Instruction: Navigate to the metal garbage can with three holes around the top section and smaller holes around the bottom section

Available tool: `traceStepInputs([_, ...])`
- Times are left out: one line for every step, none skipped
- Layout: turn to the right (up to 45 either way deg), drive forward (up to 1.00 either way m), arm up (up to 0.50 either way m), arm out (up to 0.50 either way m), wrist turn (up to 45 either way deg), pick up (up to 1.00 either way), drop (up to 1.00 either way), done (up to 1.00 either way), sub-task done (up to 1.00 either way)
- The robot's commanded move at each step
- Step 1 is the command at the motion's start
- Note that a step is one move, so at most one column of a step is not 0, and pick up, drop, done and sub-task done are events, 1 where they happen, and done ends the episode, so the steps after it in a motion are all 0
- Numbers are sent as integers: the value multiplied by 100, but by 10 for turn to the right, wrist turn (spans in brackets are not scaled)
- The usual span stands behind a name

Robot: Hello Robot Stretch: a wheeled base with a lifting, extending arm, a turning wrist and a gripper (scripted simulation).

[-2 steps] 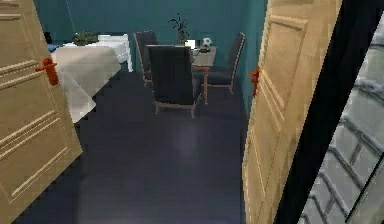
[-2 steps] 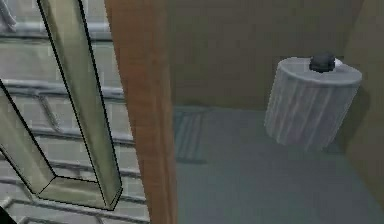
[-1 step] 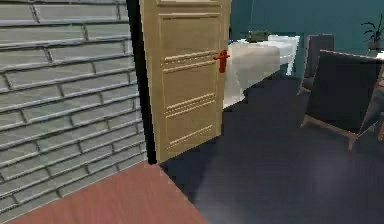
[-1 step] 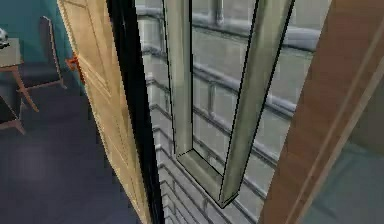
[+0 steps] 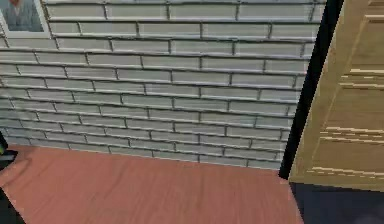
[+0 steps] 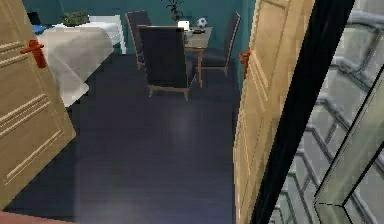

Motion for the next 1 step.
traceStepInputs([-180, 0, 0, 0, 0, 0, 0, 0, 0])
